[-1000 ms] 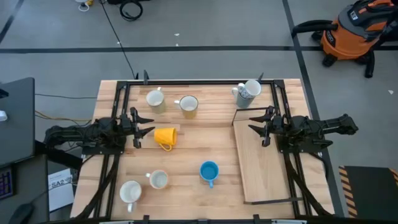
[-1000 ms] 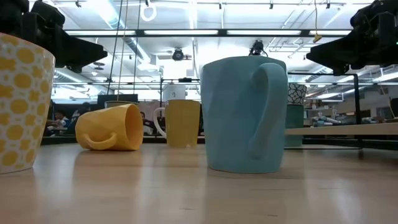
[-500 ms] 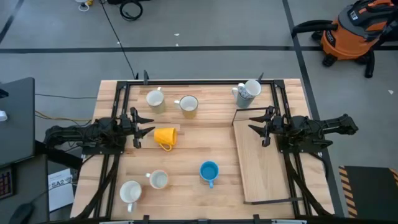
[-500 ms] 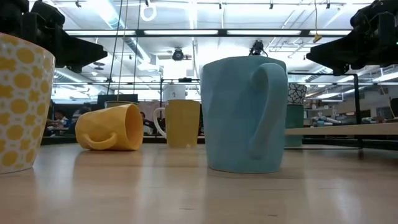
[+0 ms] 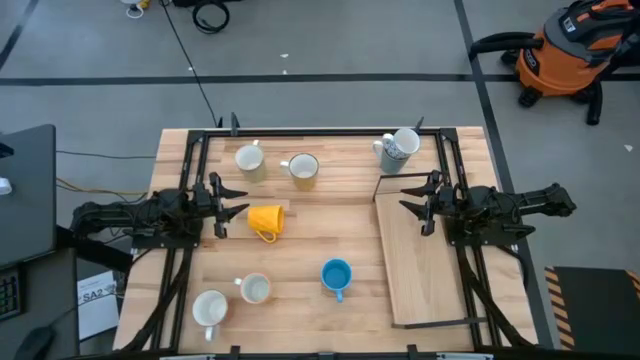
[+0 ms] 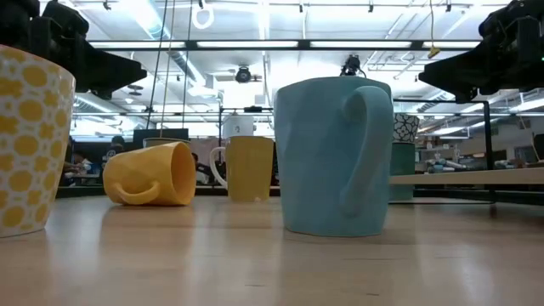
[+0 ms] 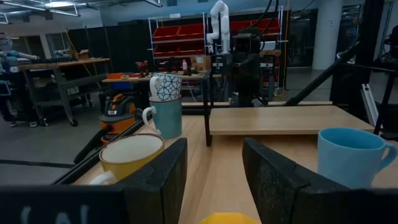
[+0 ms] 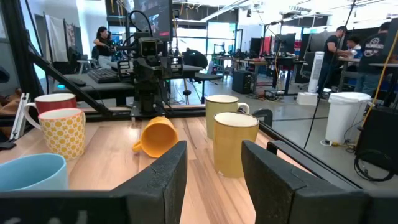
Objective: Place coffee mugs
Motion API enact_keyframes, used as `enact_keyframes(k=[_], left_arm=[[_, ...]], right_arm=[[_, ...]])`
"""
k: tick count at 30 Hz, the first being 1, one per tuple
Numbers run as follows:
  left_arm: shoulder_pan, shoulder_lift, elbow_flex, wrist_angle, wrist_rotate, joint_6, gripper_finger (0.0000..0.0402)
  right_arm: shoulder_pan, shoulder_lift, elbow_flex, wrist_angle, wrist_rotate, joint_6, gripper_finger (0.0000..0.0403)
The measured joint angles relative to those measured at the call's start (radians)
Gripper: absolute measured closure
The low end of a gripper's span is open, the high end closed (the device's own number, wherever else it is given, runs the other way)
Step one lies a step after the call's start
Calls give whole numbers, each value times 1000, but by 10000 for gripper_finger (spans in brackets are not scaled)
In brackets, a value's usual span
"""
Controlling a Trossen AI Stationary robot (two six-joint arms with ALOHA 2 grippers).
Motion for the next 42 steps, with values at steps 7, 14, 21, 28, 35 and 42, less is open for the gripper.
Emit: enact_keyframes(k=[7, 14, 21, 28, 35, 42], left_arm=[[0, 0, 0, 0, 0, 0, 239], [0, 0, 0, 0, 0, 0, 239], [0, 0, 0, 0, 0, 0, 239], [0, 0, 0, 0, 0, 0, 239], [0, 0, 0, 1, 0, 0, 239], [0, 0, 0, 1, 0, 0, 239]], right_arm=[[0, 0, 0, 0, 0, 0, 245], [0, 0, 0, 0, 0, 0, 245], [0, 0, 0, 0, 0, 0, 245], [0, 0, 0, 21, 0, 0, 245], [0, 0, 0, 153, 0, 0, 245], [0, 0, 0, 383, 1, 0, 245]])
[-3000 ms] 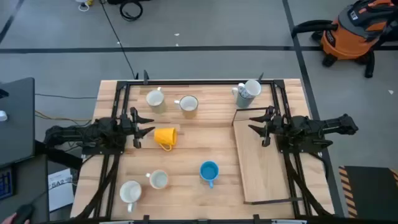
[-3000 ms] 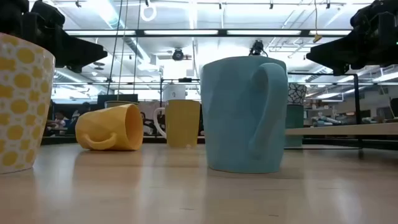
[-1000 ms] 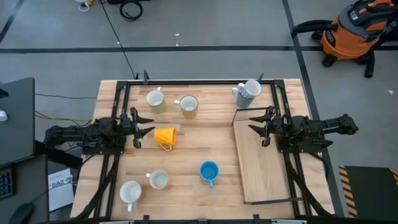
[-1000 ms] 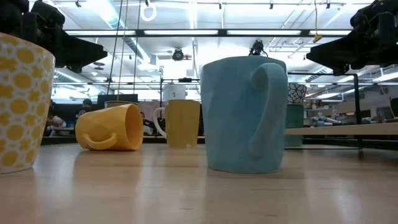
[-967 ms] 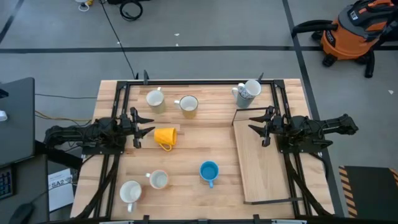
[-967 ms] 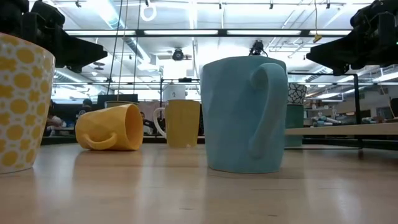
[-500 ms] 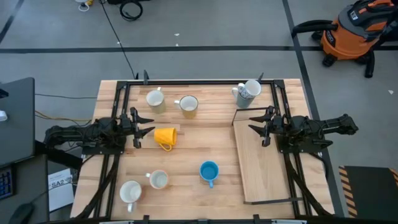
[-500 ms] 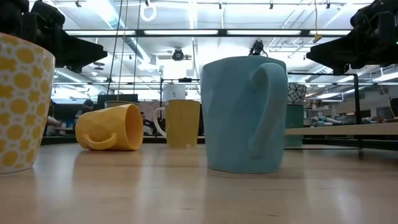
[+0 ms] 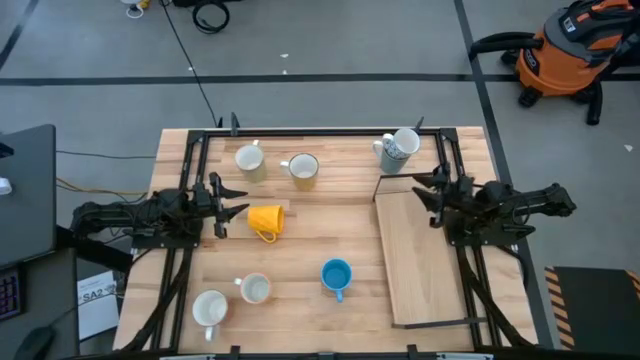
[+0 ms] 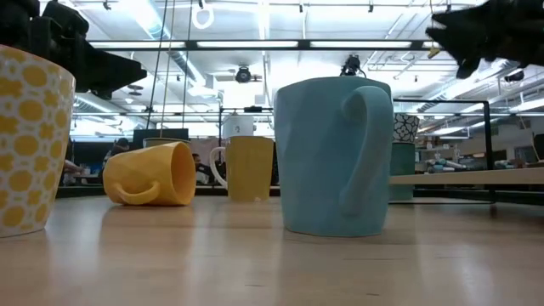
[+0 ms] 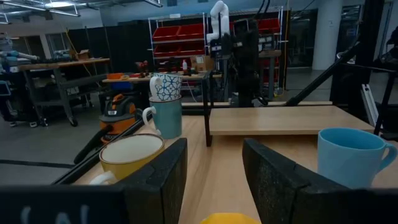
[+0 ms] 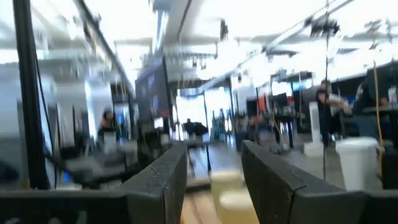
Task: Place coffee mugs
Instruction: Put the blue patterned mug on the shelf
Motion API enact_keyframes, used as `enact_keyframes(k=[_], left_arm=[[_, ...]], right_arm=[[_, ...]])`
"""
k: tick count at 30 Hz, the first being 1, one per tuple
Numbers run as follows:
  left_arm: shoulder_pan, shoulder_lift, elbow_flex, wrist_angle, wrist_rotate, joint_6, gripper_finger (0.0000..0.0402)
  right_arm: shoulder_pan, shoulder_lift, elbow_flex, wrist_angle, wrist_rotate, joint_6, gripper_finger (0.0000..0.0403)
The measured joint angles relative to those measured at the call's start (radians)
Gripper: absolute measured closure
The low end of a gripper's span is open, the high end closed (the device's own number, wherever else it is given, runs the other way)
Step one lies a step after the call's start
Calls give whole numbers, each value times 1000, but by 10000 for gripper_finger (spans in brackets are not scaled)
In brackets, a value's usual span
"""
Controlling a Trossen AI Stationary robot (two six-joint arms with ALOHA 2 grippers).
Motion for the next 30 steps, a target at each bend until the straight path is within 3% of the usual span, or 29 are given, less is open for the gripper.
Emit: enact_keyframes(k=[3, 9, 19, 25, 30], left_arm=[[0, 0, 0, 0, 0, 0, 239], [0, 0, 0, 1, 0, 0, 239], [0, 0, 0, 1, 0, 0, 239], [0, 0, 0, 1, 0, 0, 239], [0, 0, 0, 1, 0, 0, 239]], right_arm=[[0, 0, 1, 91, 40, 2, 245], [0, 32, 96, 27, 175, 42, 245], [-9, 238, 457, -406, 405, 41, 245], [-90, 377, 679, -647, 428, 41, 245], [-196, 478, 798, -726, 414, 44, 245]])
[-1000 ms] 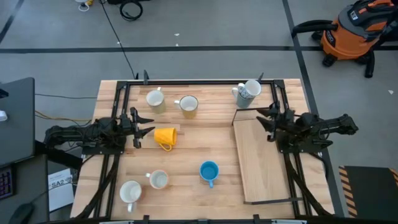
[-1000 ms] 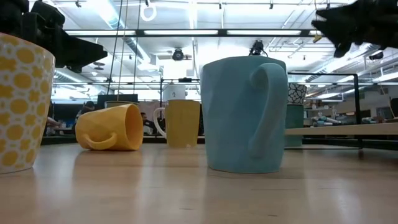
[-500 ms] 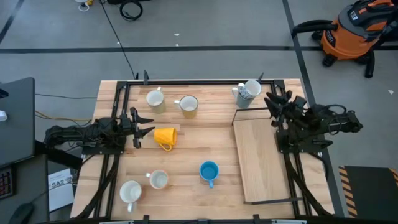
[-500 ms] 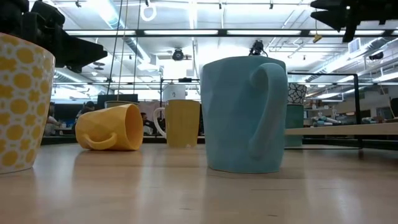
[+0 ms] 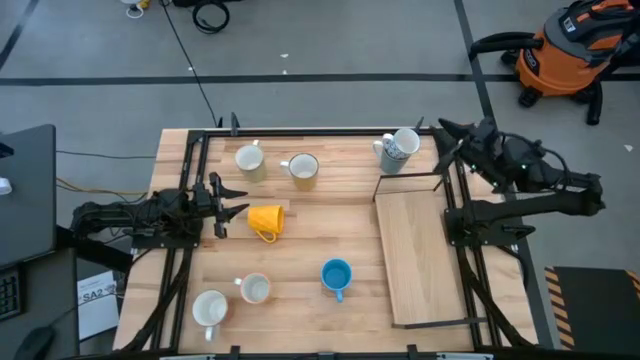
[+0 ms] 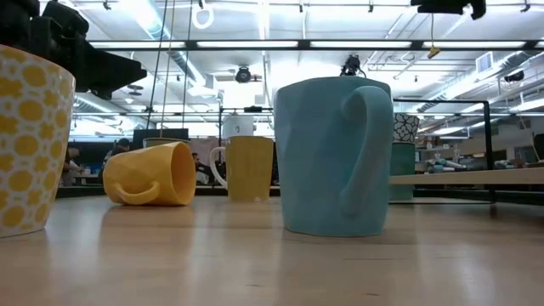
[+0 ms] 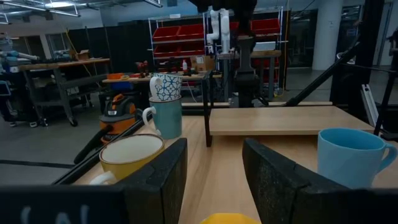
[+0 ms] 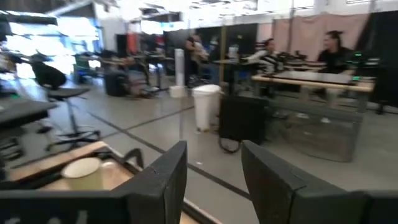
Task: Place coffee mugs
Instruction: Put the blue patterned mug on the shelf
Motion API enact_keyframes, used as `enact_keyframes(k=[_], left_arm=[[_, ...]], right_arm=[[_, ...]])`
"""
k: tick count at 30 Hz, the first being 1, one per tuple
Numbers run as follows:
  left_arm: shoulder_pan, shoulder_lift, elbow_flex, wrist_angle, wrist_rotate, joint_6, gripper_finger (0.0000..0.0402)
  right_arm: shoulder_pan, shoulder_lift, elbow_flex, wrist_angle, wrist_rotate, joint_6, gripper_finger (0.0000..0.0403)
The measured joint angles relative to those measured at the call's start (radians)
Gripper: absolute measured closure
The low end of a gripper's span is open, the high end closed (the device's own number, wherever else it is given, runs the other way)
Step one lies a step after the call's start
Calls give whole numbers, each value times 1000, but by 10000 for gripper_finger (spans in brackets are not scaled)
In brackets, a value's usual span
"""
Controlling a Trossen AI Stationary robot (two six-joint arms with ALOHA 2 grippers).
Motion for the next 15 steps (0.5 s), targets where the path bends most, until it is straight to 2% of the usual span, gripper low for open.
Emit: enact_keyframes(k=[8, 15], left_arm=[[0, 0, 0, 0, 0, 0, 239], [0, 0, 0, -1, 0, 0, 239]], right_arm=[[-228, 183, 68, -20, -240, 0, 245], [-488, 359, 171, -156, -497, 0, 245]])
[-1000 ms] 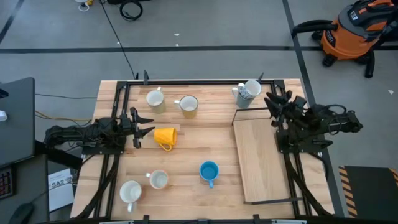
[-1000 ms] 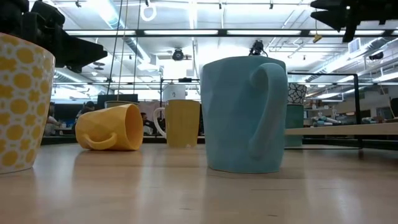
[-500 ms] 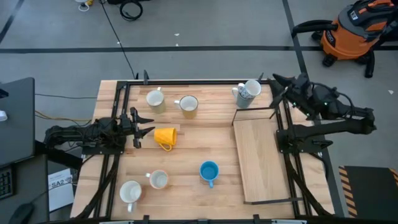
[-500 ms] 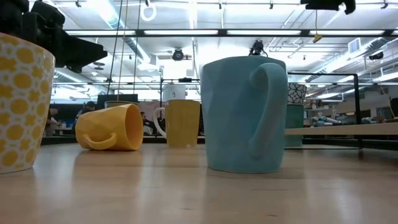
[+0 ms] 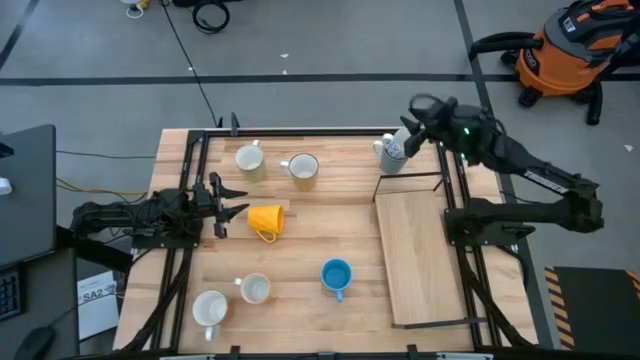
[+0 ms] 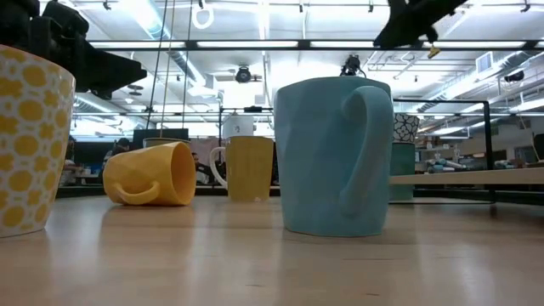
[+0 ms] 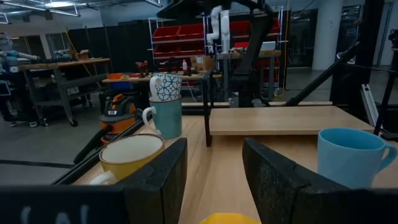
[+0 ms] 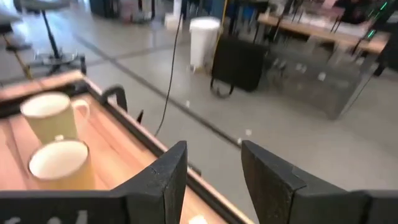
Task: Place coffee mugs
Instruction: Put the blue patterned mug on the shelf
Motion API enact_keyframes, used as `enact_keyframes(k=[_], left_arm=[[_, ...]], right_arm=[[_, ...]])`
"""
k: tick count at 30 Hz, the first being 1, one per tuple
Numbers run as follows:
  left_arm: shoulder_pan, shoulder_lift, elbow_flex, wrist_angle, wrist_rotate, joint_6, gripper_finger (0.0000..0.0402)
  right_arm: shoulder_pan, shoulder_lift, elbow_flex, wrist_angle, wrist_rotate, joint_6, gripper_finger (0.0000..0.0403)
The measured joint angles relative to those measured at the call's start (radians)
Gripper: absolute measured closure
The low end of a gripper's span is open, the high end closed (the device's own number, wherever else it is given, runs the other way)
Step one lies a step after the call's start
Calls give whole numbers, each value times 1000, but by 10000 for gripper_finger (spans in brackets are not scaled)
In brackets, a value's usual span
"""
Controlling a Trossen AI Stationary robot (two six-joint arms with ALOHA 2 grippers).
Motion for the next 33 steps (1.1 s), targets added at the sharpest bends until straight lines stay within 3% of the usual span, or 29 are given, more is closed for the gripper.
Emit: enact_keyframes(k=[9, 18, 33], left_arm=[[0, 0, 0, 0, 0, 0, 239], [0, 0, 0, 0, 0, 0, 239], [0, 0, 0, 0, 0, 0, 239]], right_arm=[[-260, 210, 200, -326, -243, -75, 245], [-384, 343, 267, -457, -392, -196, 245], [-412, 445, 268, -507, -415, -376, 245]])
